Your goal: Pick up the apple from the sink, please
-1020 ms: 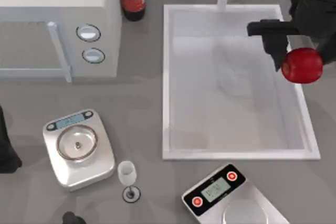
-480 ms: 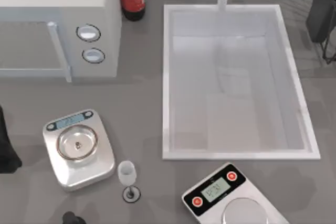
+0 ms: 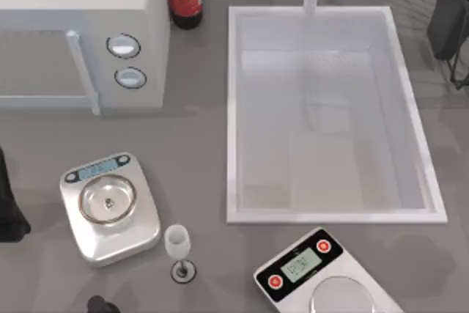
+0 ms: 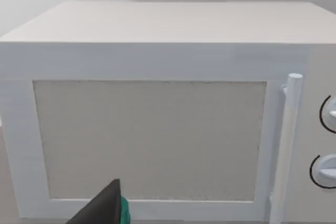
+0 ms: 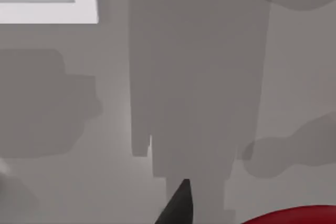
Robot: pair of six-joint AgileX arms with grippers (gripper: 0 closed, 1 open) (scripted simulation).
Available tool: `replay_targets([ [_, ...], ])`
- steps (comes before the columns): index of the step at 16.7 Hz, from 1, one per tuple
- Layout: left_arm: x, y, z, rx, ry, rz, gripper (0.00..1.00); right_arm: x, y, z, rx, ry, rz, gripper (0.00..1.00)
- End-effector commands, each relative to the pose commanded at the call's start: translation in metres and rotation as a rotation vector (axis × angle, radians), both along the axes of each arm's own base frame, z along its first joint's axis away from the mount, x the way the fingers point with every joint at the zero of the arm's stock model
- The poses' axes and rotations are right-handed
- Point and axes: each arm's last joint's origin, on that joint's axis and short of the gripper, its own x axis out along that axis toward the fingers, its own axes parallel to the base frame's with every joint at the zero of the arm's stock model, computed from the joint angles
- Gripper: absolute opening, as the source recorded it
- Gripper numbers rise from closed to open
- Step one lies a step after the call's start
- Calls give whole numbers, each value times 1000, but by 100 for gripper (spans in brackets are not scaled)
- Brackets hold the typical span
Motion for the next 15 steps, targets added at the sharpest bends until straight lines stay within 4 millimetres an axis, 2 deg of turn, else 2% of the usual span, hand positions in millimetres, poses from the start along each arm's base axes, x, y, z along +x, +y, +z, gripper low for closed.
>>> replay_targets([
  [5, 0, 0, 0, 0, 0, 0, 100, 5, -1, -56, -1, -21, 0, 0],
  [8, 0, 0, 0, 0, 0, 0, 100, 1, -1, -88, 0, -19, -1, 0],
  [10, 0, 0, 0, 0, 0, 0, 100, -2, -1, -98, 0, -10, -1, 0],
  [14, 0, 0, 0, 0, 0, 0, 100, -2, -1, -98, 0, -9, -1, 0],
  [15, 0, 0, 0, 0, 0, 0, 100, -2, -1, -98, 0, -9, -1, 8],
])
